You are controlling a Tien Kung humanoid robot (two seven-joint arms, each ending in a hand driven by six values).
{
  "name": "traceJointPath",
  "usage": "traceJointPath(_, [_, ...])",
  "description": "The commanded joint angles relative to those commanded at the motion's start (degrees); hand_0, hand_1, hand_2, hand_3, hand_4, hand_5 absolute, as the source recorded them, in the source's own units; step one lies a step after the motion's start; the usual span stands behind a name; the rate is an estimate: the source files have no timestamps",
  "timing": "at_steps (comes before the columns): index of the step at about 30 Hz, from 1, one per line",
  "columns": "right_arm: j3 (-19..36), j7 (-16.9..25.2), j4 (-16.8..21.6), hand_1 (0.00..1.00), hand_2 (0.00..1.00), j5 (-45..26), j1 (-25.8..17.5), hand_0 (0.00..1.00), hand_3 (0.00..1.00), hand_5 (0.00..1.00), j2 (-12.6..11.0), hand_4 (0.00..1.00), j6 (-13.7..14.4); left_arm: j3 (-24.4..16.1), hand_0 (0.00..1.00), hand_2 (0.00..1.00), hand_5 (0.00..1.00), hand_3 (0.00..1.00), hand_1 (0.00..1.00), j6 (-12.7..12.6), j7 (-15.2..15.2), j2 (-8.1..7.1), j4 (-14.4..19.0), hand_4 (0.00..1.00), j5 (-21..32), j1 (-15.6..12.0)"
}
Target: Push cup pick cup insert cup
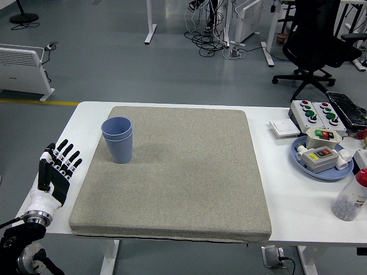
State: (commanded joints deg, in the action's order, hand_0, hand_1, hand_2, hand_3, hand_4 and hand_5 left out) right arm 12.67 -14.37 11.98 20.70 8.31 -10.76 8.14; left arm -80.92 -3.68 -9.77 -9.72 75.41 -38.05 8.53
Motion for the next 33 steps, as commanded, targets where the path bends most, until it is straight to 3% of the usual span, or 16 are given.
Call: traceJointPath(33, [0.2,-0.2,0.0,0.606,0.693,0.4,-0.6,0.709,0.621,0.548,0.0,0.198,0.0,0.6,0.896,0.97,0.998,0.935,0.917,0.3,0.2,0.05,-0.9,0.559,-0.6,-0.2])
